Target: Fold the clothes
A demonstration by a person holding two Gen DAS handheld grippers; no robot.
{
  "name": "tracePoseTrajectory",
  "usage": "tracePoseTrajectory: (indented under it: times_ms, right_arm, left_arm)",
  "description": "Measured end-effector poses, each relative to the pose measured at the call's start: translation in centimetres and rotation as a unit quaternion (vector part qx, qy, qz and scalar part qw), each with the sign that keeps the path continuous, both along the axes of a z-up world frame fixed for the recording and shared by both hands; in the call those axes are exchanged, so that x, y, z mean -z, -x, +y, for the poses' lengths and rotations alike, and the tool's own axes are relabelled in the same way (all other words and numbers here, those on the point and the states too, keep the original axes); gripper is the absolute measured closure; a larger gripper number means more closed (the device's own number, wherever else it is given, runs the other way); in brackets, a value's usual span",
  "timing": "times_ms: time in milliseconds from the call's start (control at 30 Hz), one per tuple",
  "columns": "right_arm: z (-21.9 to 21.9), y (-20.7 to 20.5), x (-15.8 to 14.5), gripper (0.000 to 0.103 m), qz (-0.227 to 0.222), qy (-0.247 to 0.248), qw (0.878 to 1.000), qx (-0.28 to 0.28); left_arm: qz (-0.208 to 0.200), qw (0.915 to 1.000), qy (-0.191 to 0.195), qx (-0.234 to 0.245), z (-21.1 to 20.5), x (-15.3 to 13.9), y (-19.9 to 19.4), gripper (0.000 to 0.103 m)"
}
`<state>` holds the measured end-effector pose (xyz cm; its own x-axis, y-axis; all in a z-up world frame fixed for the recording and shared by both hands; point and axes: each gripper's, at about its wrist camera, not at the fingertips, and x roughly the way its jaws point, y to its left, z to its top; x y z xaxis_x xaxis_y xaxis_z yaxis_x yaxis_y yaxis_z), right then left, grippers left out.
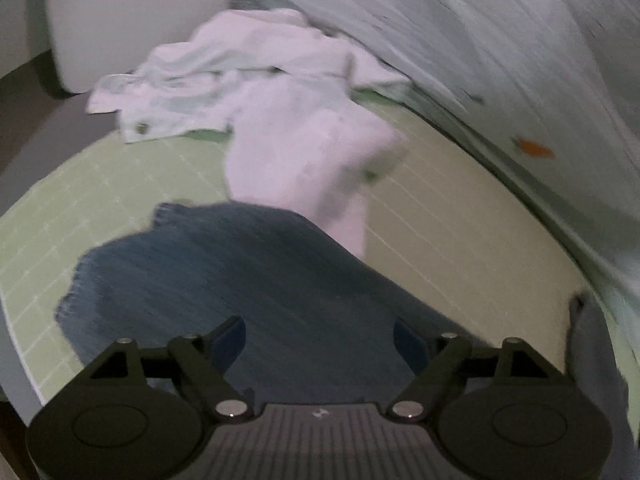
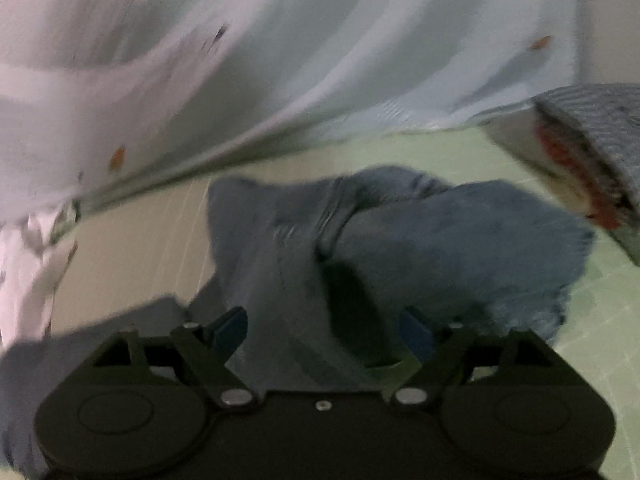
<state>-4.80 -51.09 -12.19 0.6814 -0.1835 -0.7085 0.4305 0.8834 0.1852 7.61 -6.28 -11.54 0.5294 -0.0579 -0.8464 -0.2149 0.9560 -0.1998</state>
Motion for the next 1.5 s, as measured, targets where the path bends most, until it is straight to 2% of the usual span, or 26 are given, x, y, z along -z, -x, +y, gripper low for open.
tracePoseTrajectory:
  times_ms: [33,67,133,200,367,433,500,533,600,633,667,733,833,967,1067,1200,1367,1467,1500]
  right_arm:
    - [0.2,-0.7,0.3,0.038,0.012,-0.003,1.0,-0.018]
    - [0.5,-1.5,0.4,0.07,0.02,0.0,0.999,-0.035]
    - [1.4,-3.3,0.0,0.098,0.024,0.014,0.997,-0.066]
    - [2.5,-5.3,-0.9,0.099,0.017,0.034,0.995,-0.097]
    - [7.3,-12.6,-6.5,0.099,-0.069,0.067,0.98,-0.174]
    - [9.6,-15.1,-9.1,0.099,-0.122,0.061,0.968,-0.213]
    - [12.1,-16.9,-11.2,0.099,-0.172,0.055,0.95,-0.255]
    - [13.3,-17.5,-11.8,0.098,-0.186,0.048,0.943,-0.271]
    - [15.0,-18.3,-11.7,0.079,-0.182,0.022,0.94,-0.289]
    - [15.2,-18.3,-10.7,0.052,-0.166,0.003,0.941,-0.296]
    - [15.4,-18.3,-9.8,0.042,-0.151,-0.016,0.941,-0.303]
    - [15.0,-17.8,-7.8,0.041,-0.118,-0.035,0.946,-0.3]
    - [11.9,-15.4,-4.5,0.031,-0.057,-0.039,0.964,-0.259]
    - [4.7,-11.4,-2.1,0.017,-0.025,-0.07,0.988,-0.138]
    - [-1.1,-8.5,-1.1,0.012,-0.021,-0.078,0.996,-0.029]
    - [-6.9,-6.7,-0.5,0.011,-0.03,-0.086,0.993,0.076]
    - [-10.7,-7.2,-0.2,0.008,-0.049,-0.102,0.986,0.123]
    - [-12.6,-8.4,1.4,0.003,-0.064,-0.174,0.969,0.165]
    - [-13.2,-9.0,1.9,0.003,-0.068,-0.201,0.96,0.18]
  left_arm:
    - [0.002,0.9999,-0.004,0.009,-0.3,0.2,0.1,0.021]
    - [0.004,0.9998,-0.009,0.017,-0.5,0.4,0.2,0.021]
    - [0.009,0.9994,-0.016,0.029,-0.8,0.8,0.4,0.021]
    - [0.014,0.9994,-0.013,0.028,-0.5,1.1,0.3,0.021]
    - [0.017,0.9998,-0.002,0.013,0.7,1.4,-0.5,0.021]
    - [0.016,0.9998,-0.002,0.008,0.9,1.4,-0.8,0.021]
    - [0.015,0.9999,-0.002,0.005,1.0,1.3,-1.0,0.021]
    - [0.014,0.9999,-0.001,0.004,1.1,1.2,-1.1,0.021]
    - [0.016,0.9999,-0.001,-0.001,1.2,1.2,-1.0,0.021]
    - [0.018,0.9998,-0.001,-0.004,1.2,1.3,-1.0,0.021]
    - [0.02,0.9998,0.001,-0.007,1.3,1.4,-0.9,0.021]
    - [0.026,0.9996,0.006,-0.01,1.5,1.6,-0.6,0.021]
    - [0.037,0.9991,0.013,-0.015,1.6,2.0,-0.5,0.021]
    - [0.053,0.9981,0.031,-0.008,0.9,2.7,-1.0,0.021]
    - [0.057,0.9974,0.042,0.011,-0.5,3.0,-1.8,0.021]
    - [0.057,0.9969,0.045,0.029,-2.3,3.0,-3.7,0.021]
    - [0.042,0.9973,0.054,0.026,-3.5,2.2,-8.0,0.021]
    - [0.037,0.9964,0.073,0.025,-4.0,1.8,-11.2,0.018]
    - [0.037,0.9957,0.082,0.024,-4.1,1.8,-12.3,0.014]
